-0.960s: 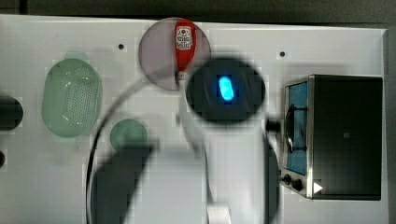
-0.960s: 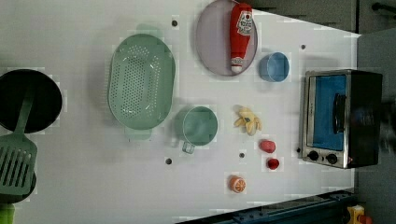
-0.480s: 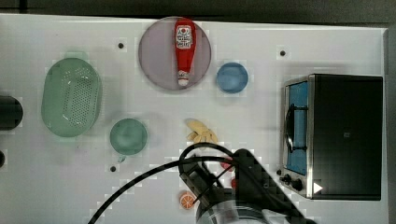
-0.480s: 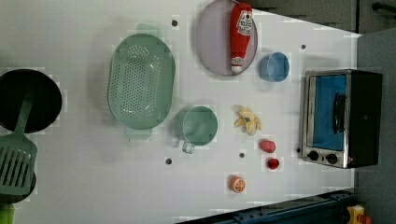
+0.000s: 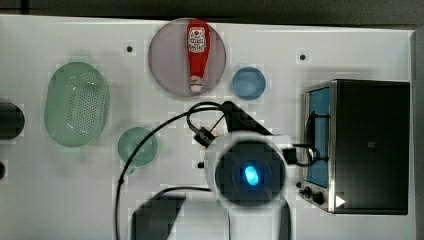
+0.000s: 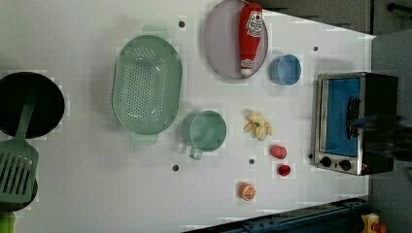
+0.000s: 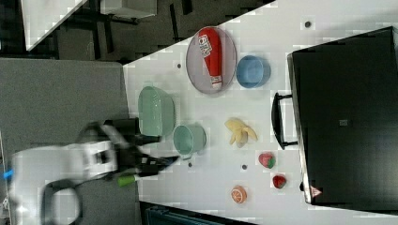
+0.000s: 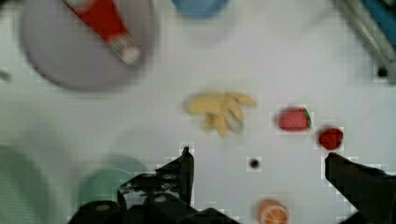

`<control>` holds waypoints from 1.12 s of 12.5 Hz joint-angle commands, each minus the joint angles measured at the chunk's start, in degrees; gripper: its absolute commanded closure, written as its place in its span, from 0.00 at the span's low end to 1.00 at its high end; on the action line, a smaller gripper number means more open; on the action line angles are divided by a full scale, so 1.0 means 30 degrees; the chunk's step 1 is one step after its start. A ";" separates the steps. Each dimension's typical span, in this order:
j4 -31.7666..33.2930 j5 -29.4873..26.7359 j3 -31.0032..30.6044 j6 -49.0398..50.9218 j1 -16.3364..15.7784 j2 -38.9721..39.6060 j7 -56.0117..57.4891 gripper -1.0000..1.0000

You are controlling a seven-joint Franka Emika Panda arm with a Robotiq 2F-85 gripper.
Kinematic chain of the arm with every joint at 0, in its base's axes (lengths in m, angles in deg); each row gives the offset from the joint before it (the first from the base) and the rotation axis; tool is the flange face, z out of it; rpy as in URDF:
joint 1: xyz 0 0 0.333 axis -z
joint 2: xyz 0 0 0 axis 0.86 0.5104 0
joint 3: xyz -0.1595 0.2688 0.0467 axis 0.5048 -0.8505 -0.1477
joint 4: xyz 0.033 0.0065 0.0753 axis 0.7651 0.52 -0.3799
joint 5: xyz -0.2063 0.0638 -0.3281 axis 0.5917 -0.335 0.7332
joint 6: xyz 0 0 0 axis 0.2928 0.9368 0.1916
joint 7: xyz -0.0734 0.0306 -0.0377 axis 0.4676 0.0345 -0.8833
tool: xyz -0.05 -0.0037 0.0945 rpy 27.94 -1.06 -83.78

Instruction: Pick Banana and place it in mug.

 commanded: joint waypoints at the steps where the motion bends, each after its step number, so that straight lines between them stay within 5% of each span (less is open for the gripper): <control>1: 0.1958 -0.0135 0.0058 -0.3527 0.0311 0.1810 0.3517 0.00; 8: 0.2542 -0.0135 0.0068 -0.9537 0.0319 0.8457 1.1506 0.00; 14: 0.2443 -0.0136 -0.0036 -1.4027 0.0310 1.2526 1.2129 0.00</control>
